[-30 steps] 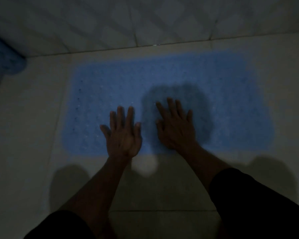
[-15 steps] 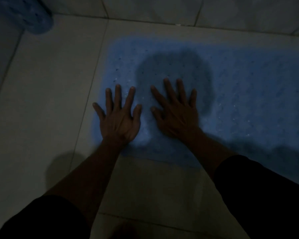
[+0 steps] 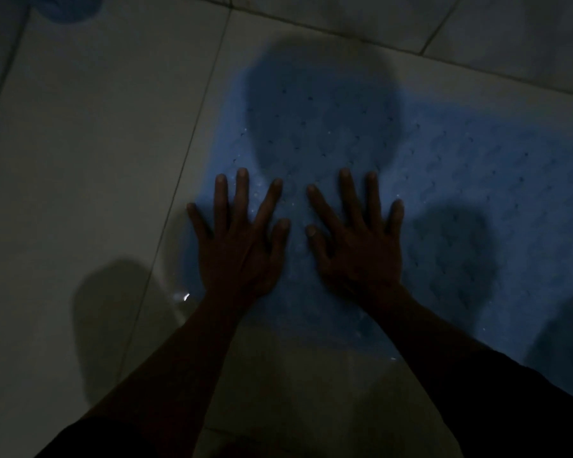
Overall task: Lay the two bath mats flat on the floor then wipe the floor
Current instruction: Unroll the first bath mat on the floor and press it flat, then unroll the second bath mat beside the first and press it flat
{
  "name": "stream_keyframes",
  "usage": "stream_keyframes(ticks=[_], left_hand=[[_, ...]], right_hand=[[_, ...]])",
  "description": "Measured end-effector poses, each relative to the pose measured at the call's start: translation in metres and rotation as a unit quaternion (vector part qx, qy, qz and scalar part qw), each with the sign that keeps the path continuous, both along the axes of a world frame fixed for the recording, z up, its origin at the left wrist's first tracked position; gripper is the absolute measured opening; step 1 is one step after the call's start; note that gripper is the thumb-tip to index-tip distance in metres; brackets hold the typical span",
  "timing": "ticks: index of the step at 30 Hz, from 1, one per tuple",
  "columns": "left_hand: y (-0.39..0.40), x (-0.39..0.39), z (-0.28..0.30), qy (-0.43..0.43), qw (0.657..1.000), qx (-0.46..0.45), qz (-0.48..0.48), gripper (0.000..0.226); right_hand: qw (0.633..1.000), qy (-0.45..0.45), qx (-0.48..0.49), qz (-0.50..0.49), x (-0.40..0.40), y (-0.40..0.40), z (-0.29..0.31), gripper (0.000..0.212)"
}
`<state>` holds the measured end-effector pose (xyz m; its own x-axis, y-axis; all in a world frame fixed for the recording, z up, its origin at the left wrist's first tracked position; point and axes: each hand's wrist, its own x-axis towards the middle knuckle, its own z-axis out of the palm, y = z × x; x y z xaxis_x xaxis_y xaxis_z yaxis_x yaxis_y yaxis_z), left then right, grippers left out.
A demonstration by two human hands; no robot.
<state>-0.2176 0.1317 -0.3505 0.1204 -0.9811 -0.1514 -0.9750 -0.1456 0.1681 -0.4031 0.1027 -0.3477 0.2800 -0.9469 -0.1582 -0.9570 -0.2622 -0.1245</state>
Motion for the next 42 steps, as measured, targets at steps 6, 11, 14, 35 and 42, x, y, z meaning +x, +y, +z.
stream_keyframes(ticks=[6,11,14,35,42], left_hand=[[-0.001,0.001,0.000,-0.013,1.000,0.001,-0.004,0.062],[0.000,0.001,-0.001,-0.023,1.000,-0.006,-0.012,0.060],[-0.001,0.002,0.000,-0.023,1.000,-0.008,-0.014,0.059],[-0.084,0.057,0.129,0.099,0.983,0.149,-0.035,0.054],[-0.100,0.151,0.183,0.093,0.993,0.075,0.005,0.057]], right_hand=[[1.000,0.010,0.001,-0.007,0.004,-0.001,0.001,0.062],[1.000,0.000,-0.006,-0.005,0.004,0.000,0.002,0.062],[1.000,0.005,0.000,-0.010,0.005,-0.001,0.003,0.063],[0.985,-0.008,0.165,-0.040,0.088,-0.082,0.142,0.057],[0.995,-0.042,0.093,0.012,0.149,-0.134,0.234,0.058]])
